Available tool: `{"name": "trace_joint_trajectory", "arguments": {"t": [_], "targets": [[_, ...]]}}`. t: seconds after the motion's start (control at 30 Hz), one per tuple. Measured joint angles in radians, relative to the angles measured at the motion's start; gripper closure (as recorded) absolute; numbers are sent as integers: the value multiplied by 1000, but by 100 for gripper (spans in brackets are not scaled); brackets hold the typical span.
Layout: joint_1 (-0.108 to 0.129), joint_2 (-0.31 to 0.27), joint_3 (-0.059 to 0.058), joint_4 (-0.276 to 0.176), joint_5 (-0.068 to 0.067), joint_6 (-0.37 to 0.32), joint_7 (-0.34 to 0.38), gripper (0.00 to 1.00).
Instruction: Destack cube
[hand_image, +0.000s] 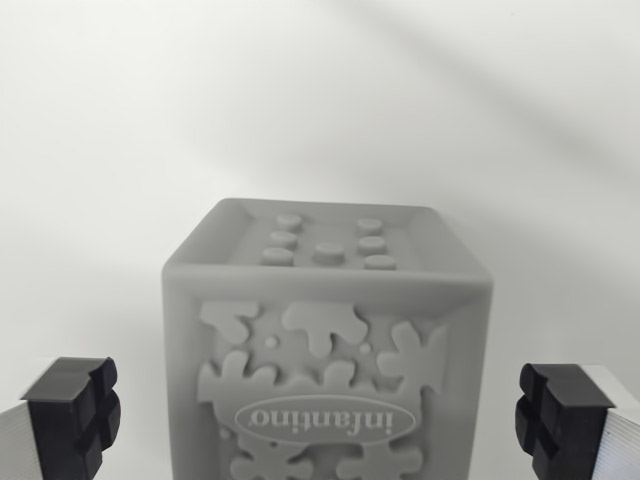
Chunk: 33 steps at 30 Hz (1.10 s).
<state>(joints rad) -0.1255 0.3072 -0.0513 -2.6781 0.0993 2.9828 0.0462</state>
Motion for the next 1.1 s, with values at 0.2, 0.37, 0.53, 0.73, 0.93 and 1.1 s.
{"name": "trace_joint_trajectory", "arguments": {"t": [0.2, 0.37, 0.53, 0.73, 0.93, 1.1], "targets": [[15, -55, -18, -13, -11, -41, 7, 0], [28, -109, -35, -24, -28, -84, 19, 0], [35, -172, -48, -33, -52, -135, 36, 0], [35, -258, -54, -41, -82, -212, 58, 0], [34, -336, -56, -43, -103, -287, 73, 0], [32, -398, -56, -42, -114, -350, 82, 0]]}}
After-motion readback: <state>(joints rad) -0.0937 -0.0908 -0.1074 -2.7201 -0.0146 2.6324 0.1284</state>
